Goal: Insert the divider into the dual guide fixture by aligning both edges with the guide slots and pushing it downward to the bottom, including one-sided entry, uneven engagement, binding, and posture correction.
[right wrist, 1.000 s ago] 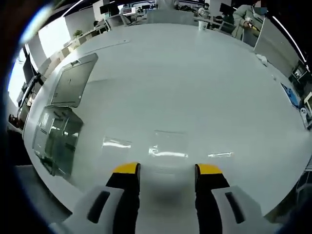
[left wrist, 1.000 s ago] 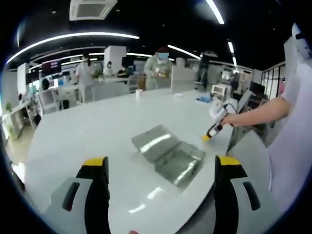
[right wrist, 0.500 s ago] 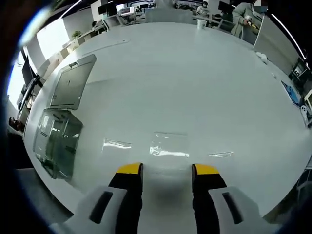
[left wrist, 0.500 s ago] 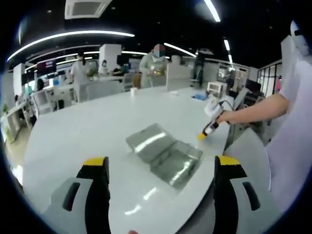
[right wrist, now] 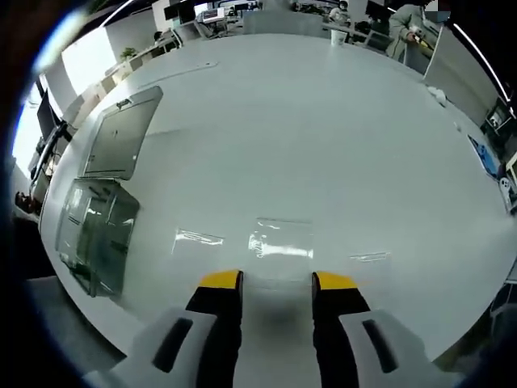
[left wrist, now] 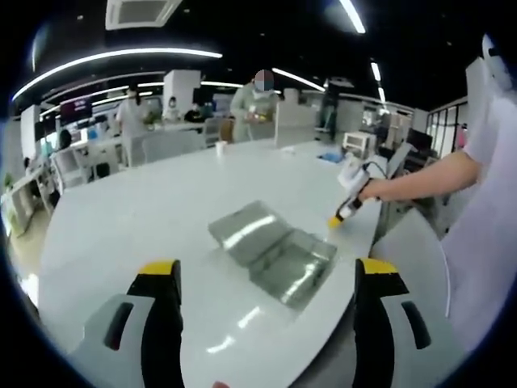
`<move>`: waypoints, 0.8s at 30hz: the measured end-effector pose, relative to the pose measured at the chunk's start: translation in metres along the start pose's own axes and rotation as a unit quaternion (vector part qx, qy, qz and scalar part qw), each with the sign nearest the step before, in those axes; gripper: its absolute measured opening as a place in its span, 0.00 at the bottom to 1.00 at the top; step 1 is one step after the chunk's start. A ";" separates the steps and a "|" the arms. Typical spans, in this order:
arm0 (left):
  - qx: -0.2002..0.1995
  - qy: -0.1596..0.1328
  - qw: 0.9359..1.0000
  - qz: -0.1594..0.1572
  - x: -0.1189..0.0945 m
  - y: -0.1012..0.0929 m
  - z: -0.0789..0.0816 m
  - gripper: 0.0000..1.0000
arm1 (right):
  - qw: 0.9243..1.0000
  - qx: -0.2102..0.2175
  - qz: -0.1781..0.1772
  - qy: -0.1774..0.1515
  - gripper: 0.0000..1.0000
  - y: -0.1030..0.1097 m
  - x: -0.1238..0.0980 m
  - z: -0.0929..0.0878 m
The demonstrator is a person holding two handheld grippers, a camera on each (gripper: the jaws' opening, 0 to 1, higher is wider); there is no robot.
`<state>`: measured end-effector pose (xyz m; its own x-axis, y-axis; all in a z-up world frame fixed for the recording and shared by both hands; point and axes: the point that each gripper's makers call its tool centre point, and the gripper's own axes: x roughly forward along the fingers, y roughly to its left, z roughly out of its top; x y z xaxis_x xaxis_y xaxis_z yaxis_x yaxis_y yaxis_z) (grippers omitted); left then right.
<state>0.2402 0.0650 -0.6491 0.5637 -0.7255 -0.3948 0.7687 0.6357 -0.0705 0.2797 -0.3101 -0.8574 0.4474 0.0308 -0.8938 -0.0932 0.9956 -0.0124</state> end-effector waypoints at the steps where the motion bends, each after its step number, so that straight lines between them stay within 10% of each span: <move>1: 0.000 0.000 1.000 0.000 0.000 0.000 0.000 0.86 | 1.000 -0.001 0.000 0.000 0.30 0.000 0.000 0.000; 24: 0.000 -0.001 1.000 0.007 -0.007 0.000 0.002 0.86 | 1.000 -0.004 0.005 -0.005 0.30 -0.001 -0.004 -0.002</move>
<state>0.2371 0.0695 -0.6449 0.5746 -0.7177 -0.3933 0.7615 0.6450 -0.0644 0.2757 -0.3113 -0.8546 0.4549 0.0418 -0.8895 -0.1041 0.9945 -0.0065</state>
